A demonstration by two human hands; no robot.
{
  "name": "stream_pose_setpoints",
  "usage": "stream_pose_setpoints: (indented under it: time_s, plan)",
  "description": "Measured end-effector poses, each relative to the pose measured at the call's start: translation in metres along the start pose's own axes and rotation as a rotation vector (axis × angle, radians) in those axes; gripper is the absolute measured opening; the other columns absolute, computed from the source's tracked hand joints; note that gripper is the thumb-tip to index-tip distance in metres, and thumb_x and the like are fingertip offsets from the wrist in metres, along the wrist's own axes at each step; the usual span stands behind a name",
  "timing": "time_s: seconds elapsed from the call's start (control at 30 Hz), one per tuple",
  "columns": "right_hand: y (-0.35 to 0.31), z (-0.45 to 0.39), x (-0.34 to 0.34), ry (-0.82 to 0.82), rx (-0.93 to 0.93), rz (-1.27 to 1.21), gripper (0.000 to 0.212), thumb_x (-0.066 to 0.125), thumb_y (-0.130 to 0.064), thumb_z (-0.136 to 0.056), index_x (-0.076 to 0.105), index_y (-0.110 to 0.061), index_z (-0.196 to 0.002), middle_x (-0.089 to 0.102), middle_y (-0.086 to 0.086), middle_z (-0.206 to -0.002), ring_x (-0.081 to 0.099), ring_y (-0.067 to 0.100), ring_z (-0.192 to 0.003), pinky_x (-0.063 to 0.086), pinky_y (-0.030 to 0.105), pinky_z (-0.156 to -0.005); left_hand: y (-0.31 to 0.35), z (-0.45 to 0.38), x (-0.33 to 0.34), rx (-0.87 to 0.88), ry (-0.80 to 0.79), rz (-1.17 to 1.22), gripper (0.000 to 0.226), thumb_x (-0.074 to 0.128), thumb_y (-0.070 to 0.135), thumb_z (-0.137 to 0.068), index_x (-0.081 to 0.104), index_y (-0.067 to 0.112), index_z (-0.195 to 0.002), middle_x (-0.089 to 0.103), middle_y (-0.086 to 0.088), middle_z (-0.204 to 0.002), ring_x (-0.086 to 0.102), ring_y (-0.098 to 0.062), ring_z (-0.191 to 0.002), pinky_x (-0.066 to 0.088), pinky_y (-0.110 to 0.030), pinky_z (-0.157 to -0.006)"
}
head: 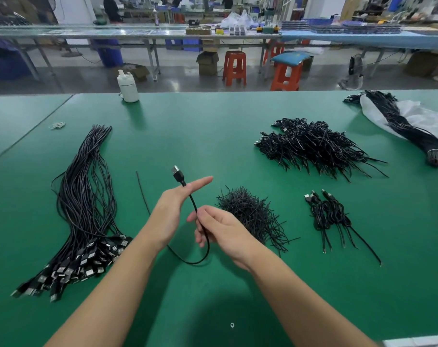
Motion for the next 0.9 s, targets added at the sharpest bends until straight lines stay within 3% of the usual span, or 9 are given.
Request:
stream_pose_setpoints:
  time_s: [0.1, 0.23, 0.33, 0.43, 0.53, 0.6, 0.67, 0.77, 0.9]
  plan:
    - [-0.003, -0.002, 0.003, -0.013, -0.016, 0.046, 0.029, 0.044, -0.026, -0.106, 0.066, -0.023, -0.087, 0.038, -0.005, -0.066, 0.033, 0.009, -0.055, 0.023, 0.026, -0.053, 0.0, 0.003, 0.01, -0.004, -0.056, 0.061, 0.048, 0.026, 0.037, -0.1, 0.064, 0.036, -0.129, 0.057, 0.009, -0.141, 0.039, -0.004, -0.14, 0.02, -0.039, -0.12]
    - [-0.004, -0.001, 0.0, 0.011, -0.035, 0.122, 0.032, 0.042, -0.024, -0.106, 0.063, -0.025, -0.082, 0.036, -0.011, -0.06, 0.031, 0.01, -0.055, 0.023, 0.026, -0.052, -0.008, 0.008, 0.021, -0.105, -0.146, 0.249, 0.054, 0.023, 0.032, -0.097, 0.064, 0.013, -0.128, 0.066, -0.001, -0.129, 0.057, -0.017, -0.127, 0.041, -0.018, -0.101]
    - [0.005, 0.0, 0.003, -0.02, 0.014, 0.079, 0.033, 0.041, -0.027, -0.106, 0.062, -0.025, -0.08, 0.034, -0.014, -0.056, 0.027, 0.008, -0.052, 0.02, 0.024, -0.051, -0.006, 0.008, 0.018, -0.097, -0.074, 0.309, 0.053, 0.025, 0.028, -0.095, 0.061, 0.006, -0.127, 0.068, -0.005, -0.126, 0.06, -0.019, -0.124, 0.044, -0.024, -0.104]
    - [0.023, -0.001, 0.007, -0.065, 0.112, -0.02, 0.036, 0.039, -0.03, -0.107, 0.057, -0.02, -0.077, 0.026, -0.01, -0.055, 0.017, 0.01, -0.051, 0.013, 0.027, -0.051, 0.006, 0.002, 0.0, 0.006, 0.148, 0.305, 0.049, 0.025, 0.024, -0.096, 0.065, 0.007, -0.118, 0.072, -0.007, -0.118, 0.061, -0.018, -0.121, 0.042, -0.029, -0.108]
    - [0.038, -0.001, 0.006, -0.039, 0.175, -0.15, 0.037, 0.041, -0.033, -0.106, 0.047, -0.019, -0.072, 0.019, -0.007, -0.055, 0.014, 0.011, -0.05, 0.013, 0.024, -0.048, 0.015, -0.005, -0.005, -0.009, 0.199, 0.594, 0.05, 0.029, 0.027, -0.094, 0.072, 0.004, -0.103, 0.075, -0.016, -0.095, 0.071, -0.027, -0.097, 0.056, -0.029, -0.079]
    - [0.043, -0.003, 0.003, -0.024, 0.207, -0.297, 0.038, 0.041, -0.033, -0.105, 0.045, -0.018, -0.07, 0.019, -0.005, -0.056, 0.016, 0.01, -0.048, 0.016, 0.021, -0.046, 0.015, -0.006, 0.004, -0.085, 0.063, 0.708, 0.049, 0.034, 0.03, -0.094, 0.077, 0.007, -0.09, 0.07, -0.013, -0.067, 0.065, -0.024, -0.056, 0.047, -0.023, -0.047]
    - [0.044, -0.005, 0.001, -0.04, 0.232, -0.38, 0.037, 0.045, -0.03, -0.103, 0.047, -0.017, -0.068, 0.021, -0.004, -0.056, 0.02, 0.01, -0.047, 0.018, 0.022, -0.047, 0.013, 0.003, 0.026, -0.2, -0.2, 0.684, 0.045, 0.041, 0.033, -0.091, 0.076, 0.005, -0.085, 0.067, -0.017, -0.061, 0.049, -0.019, -0.034, 0.038, -0.018, -0.039]
    - [0.046, -0.005, -0.006, -0.061, 0.271, -0.307, 0.032, 0.053, -0.028, -0.094, 0.048, -0.017, -0.065, 0.022, -0.003, -0.054, 0.018, 0.012, -0.047, 0.018, 0.023, -0.046, -0.003, 0.029, 0.05, -0.399, -0.561, 0.492, 0.049, 0.038, 0.032, -0.092, 0.07, -0.005, -0.091, 0.07, -0.027, -0.074, 0.05, -0.019, -0.029, 0.03, -0.016, -0.031]
    - [0.055, -0.006, -0.017, -0.042, 0.324, -0.286, 0.042, 0.044, -0.034, -0.103, 0.047, -0.02, -0.063, 0.019, -0.005, -0.053, 0.013, 0.01, -0.045, 0.009, 0.024, -0.045, -0.045, 0.055, 0.049, -0.573, -0.744, -0.077, 0.049, 0.026, 0.027, -0.101, 0.061, -0.006, -0.109, 0.074, -0.021, -0.089, 0.065, -0.022, -0.046, 0.041, -0.021, -0.036]
Point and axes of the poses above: each hand's wrist, its own z-axis away from the middle knuckle, its own x-axis out of the palm, y = z × x, the point moved 10 cm from there along -z, towards the middle knuckle
